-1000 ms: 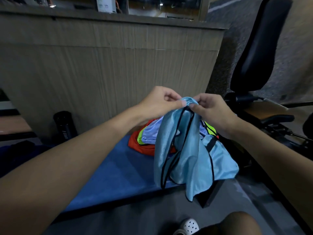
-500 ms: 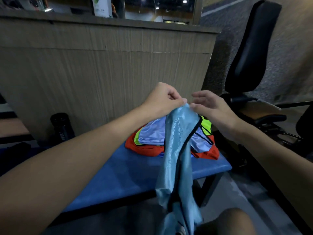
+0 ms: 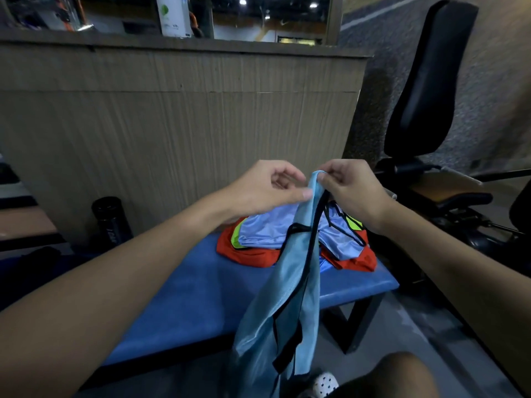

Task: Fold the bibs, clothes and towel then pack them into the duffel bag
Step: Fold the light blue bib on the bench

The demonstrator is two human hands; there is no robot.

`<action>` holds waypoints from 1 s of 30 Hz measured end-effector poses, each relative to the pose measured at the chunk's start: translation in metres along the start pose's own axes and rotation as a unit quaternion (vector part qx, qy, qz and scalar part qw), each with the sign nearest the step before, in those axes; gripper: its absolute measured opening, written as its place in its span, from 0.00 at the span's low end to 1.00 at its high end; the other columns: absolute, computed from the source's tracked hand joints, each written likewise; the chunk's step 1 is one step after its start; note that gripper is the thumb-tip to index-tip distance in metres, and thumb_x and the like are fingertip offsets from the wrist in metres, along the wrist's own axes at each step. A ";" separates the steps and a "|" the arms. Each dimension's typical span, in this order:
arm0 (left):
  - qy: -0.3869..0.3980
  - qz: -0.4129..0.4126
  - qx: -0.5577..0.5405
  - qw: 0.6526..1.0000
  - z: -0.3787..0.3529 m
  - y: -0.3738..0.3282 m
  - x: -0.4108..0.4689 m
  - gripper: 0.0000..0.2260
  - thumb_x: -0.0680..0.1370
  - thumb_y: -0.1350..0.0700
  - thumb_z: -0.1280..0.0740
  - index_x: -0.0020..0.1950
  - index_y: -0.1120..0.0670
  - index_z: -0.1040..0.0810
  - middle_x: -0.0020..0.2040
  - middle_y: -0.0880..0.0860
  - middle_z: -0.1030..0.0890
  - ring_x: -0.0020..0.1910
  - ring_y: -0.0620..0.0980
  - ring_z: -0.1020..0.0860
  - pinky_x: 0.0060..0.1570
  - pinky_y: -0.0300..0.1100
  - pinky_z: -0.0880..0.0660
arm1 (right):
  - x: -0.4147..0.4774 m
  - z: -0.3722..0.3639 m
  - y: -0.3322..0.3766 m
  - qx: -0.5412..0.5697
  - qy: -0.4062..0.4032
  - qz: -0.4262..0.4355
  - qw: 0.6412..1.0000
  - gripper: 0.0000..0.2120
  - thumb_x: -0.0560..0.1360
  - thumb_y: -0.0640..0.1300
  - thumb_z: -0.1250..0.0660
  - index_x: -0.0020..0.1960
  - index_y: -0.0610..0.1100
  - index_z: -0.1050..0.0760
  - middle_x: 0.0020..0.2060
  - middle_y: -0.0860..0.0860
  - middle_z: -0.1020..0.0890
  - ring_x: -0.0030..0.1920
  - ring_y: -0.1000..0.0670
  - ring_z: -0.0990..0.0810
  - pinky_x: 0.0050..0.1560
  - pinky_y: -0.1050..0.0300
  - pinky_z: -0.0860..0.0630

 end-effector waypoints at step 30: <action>-0.067 -0.025 0.096 0.993 0.023 0.007 0.001 0.13 0.74 0.61 0.26 0.54 0.54 0.28 0.51 0.54 0.19 0.47 0.46 0.21 0.47 0.36 0.26 | 0.011 0.011 0.002 -0.078 -0.015 -0.006 0.997 0.12 0.81 0.34 0.45 0.48 0.42 0.24 0.32 0.48 0.25 0.26 0.58 0.31 0.28 0.61 0.33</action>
Point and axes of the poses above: each hand's wrist, its own x-axis towards the middle knuckle, its own z-axis out of the back of the hand, y = z × x, the point moved 10 cm from there along x, towards the middle knuckle
